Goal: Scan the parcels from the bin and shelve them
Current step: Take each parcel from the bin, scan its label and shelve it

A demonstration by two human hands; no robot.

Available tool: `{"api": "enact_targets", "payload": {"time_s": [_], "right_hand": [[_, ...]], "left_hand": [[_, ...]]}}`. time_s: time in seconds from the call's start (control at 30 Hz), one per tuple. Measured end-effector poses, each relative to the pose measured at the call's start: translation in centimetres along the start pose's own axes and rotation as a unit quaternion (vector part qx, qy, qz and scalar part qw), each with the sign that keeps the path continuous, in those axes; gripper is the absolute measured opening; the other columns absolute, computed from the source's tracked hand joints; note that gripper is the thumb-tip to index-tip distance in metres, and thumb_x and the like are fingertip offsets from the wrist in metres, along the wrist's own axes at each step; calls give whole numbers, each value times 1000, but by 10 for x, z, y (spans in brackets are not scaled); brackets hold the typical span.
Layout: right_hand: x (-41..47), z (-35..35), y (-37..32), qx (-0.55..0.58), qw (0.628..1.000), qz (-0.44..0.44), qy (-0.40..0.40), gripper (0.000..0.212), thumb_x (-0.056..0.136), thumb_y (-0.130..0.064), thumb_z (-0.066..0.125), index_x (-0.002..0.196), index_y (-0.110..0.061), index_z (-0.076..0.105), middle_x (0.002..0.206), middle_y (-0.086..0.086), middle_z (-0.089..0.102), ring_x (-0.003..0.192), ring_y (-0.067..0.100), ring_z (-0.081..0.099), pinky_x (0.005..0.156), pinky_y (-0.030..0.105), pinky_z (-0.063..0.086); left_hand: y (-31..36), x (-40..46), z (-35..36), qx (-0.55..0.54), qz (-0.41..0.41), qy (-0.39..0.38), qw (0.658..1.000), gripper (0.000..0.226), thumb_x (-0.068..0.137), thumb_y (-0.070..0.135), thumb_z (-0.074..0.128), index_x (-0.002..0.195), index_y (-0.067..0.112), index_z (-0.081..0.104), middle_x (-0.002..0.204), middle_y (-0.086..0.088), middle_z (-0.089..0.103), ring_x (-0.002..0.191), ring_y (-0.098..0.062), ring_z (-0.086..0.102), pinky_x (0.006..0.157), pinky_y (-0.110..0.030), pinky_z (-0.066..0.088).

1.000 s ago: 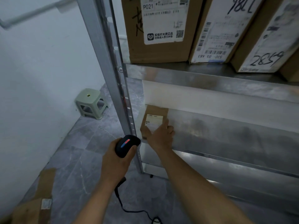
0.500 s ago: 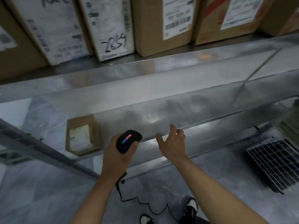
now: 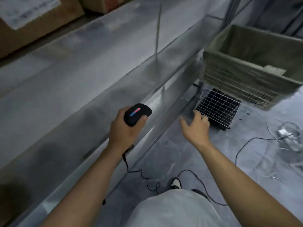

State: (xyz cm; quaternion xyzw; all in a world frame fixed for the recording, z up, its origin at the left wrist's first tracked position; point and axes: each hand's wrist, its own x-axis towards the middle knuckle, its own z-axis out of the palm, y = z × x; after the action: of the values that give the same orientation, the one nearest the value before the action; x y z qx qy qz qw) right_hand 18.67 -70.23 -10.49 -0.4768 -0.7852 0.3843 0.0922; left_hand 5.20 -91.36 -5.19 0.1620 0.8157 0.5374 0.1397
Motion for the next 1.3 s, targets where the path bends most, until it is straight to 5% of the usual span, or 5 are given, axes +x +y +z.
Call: {"api": "enact_targets", "payload": {"time_s": [0.43, 0.8, 0.97, 1.07, 1.3], "right_hand": [[85, -120, 117, 56, 979, 169, 97, 71, 94, -53, 61, 151, -17, 39, 147, 18, 35, 139, 37, 35, 114, 46, 35], [218, -164, 99, 74, 967, 173, 175, 70, 95, -51, 59, 155, -23, 34, 148, 9, 33, 141, 28, 33, 113, 40, 33], [275, -185, 81, 72, 953, 198, 216, 68, 95, -50, 59, 154, -24, 36, 147, 9, 34, 140, 29, 33, 114, 42, 33], [306, -201, 79, 60, 947, 209, 238, 68, 95, -49, 59, 154, -22, 36, 149, 11, 33, 141, 30, 32, 113, 41, 33], [368, -235, 93, 69, 940, 225, 246, 67, 96, -50, 58, 154, -26, 33, 149, 8, 33, 140, 29, 33, 113, 42, 34]], "left_hand": [[102, 91, 203, -28, 76, -151, 985, 48, 71, 56, 82, 114, 44, 65, 99, 12, 74, 80, -20, 72, 74, -45, 62], [146, 212, 343, -60, 95, -240, 964, 45, 71, 57, 82, 111, 45, 64, 95, 11, 74, 75, -19, 72, 68, -41, 60], [173, 268, 403, -59, 85, -281, 954, 43, 69, 65, 79, 106, 54, 60, 98, 11, 74, 82, -24, 75, 73, -45, 63], [190, 295, 434, -43, 105, -291, 950, 43, 76, 59, 81, 111, 47, 59, 102, 14, 73, 89, -13, 73, 81, -41, 62], [214, 340, 502, -24, 97, -316, 944, 49, 70, 71, 77, 112, 53, 59, 99, 14, 75, 81, -23, 75, 76, -53, 63]]}}
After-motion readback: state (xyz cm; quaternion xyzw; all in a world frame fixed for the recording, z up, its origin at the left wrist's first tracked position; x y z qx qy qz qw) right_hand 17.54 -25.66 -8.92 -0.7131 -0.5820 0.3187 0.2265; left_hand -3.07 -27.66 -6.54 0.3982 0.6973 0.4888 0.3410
